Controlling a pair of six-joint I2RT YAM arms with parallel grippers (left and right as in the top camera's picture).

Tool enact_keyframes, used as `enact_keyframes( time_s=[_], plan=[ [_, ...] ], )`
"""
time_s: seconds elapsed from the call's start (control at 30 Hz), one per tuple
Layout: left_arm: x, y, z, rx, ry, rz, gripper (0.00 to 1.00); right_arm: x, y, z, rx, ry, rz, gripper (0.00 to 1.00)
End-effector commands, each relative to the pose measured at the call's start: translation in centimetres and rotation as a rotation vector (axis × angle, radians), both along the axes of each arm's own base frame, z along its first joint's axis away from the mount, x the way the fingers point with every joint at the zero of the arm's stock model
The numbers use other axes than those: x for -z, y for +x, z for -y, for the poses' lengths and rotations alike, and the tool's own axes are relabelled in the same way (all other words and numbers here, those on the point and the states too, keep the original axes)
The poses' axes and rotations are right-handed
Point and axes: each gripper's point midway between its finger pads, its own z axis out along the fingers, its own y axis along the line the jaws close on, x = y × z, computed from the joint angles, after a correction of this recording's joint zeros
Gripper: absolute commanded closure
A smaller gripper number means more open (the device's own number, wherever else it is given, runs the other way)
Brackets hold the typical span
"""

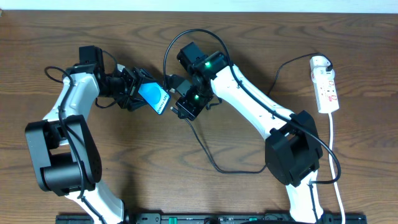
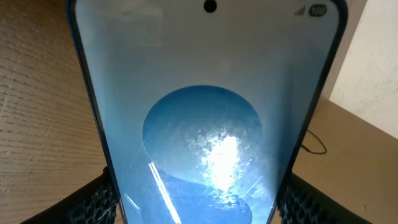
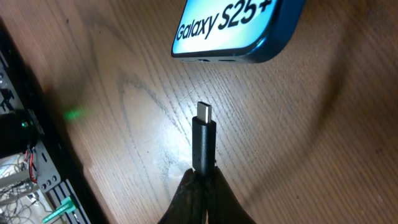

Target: Plug charger to phone and switch on socket

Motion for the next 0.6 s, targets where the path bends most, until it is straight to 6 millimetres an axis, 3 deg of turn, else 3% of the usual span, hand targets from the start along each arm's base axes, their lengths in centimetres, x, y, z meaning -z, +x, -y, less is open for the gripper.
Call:
enact_keyframes(
  time_s=[0.0,0.57],
  plan=[
    [-1.06,0.24,0.06,0.017,-0.002,0.044,0.45,-0.85,0.08,-0.63,-0.013,0.031,0.01,0.99],
    [-0.98,-0.1,0.12,0.018,-0.005,0.027,0.44,-0.94,0.24,-1.06,0.02,0.036,0.003,0.99]
  ],
)
